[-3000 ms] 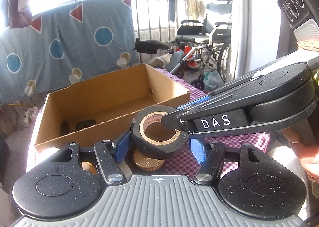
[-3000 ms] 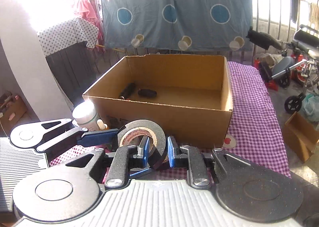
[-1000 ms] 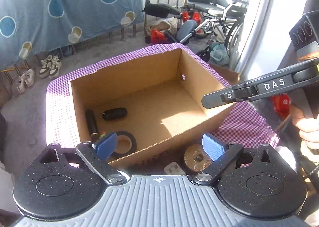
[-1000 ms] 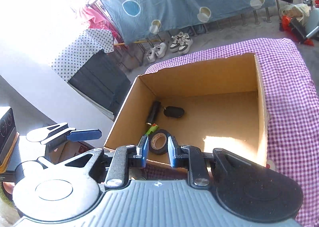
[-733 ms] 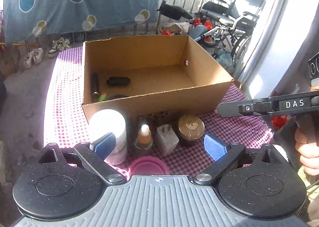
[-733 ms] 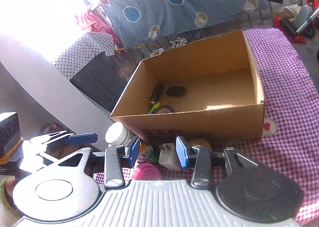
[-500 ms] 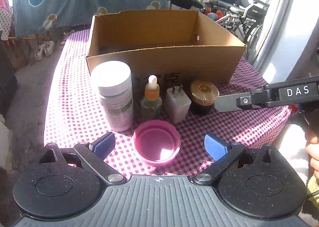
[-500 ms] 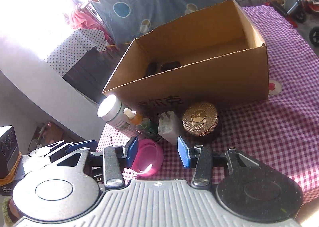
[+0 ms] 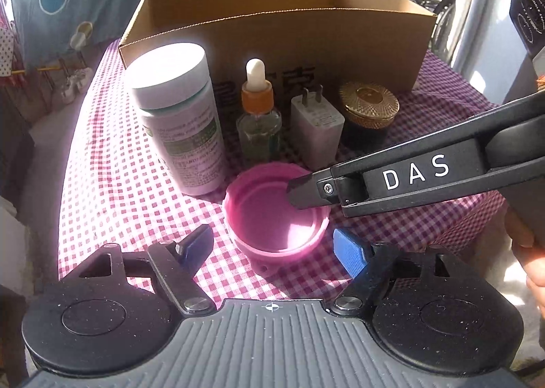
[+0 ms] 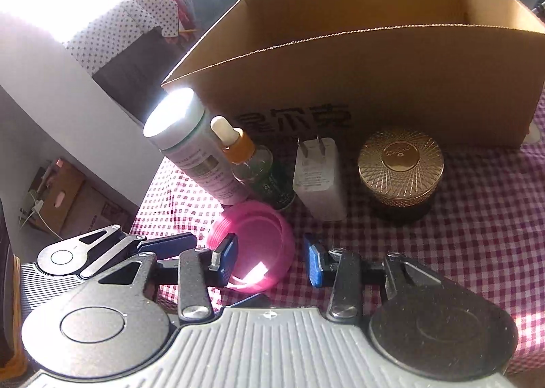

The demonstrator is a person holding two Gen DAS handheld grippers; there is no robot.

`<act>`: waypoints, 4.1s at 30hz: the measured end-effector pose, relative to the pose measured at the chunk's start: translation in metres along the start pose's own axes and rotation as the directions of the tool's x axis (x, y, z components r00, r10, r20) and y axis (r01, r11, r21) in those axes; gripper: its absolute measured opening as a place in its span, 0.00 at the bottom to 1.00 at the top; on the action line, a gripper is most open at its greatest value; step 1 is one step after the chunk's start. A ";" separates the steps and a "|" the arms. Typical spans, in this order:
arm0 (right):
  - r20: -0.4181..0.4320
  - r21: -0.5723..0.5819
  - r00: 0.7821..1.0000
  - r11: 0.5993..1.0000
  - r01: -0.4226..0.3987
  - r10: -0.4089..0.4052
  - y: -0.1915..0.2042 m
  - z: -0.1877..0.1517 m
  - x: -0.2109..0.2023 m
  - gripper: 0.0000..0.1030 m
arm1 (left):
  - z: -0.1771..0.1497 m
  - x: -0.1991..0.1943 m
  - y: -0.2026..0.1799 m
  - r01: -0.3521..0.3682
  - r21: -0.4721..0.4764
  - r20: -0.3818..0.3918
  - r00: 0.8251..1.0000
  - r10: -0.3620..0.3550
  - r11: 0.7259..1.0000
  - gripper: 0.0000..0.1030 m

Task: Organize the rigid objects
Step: 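Move the right tool to the pink lid and grasp its rim, then lift the pink lid off the table with the right gripper, then carry the pink lid over the box with the right gripper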

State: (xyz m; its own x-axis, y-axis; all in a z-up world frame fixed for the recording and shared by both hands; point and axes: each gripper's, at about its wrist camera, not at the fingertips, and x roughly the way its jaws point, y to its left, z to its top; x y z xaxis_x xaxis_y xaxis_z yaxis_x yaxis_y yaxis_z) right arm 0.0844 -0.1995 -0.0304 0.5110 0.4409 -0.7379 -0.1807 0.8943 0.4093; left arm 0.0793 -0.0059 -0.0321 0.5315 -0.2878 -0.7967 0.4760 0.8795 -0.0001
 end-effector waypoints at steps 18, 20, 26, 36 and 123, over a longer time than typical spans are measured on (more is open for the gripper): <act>0.000 0.047 0.998 0.997 0.064 -0.064 -0.021 -0.020 -0.015 0.20 | -0.008 0.000 -0.034 0.076 0.047 0.018 0.997 -0.077 0.996 0.63; 0.006 0.058 0.997 0.995 0.079 -0.079 -0.025 -0.023 -0.020 0.20 | -0.008 -0.001 -0.041 0.088 0.063 0.025 0.996 -0.089 0.994 0.63; 0.039 0.079 0.991 0.989 0.122 -0.126 -0.035 -0.029 -0.036 0.20 | -0.004 0.001 -0.057 0.120 0.097 0.026 0.992 -0.123 0.988 0.63; 0.055 0.103 0.990 0.987 0.122 -0.128 -0.053 -0.033 -0.045 0.20 | 0.003 0.012 -0.074 0.110 0.141 0.004 0.994 -0.112 0.984 0.64; 0.002 -0.071 1.000 0.997 -0.015 0.016 -0.025 0.231 -0.024 0.20 | 0.218 0.009 0.013 0.029 0.022 0.002 1.000 -0.029 0.999 0.67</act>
State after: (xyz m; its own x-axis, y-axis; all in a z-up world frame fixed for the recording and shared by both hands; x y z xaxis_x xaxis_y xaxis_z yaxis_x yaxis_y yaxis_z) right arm 0.2707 -0.2496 0.1008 0.5102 0.4547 -0.7300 -0.2482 0.8905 0.3812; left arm 0.2429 -0.0795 0.0920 0.5184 -0.3140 -0.7954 0.5068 0.8620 -0.0100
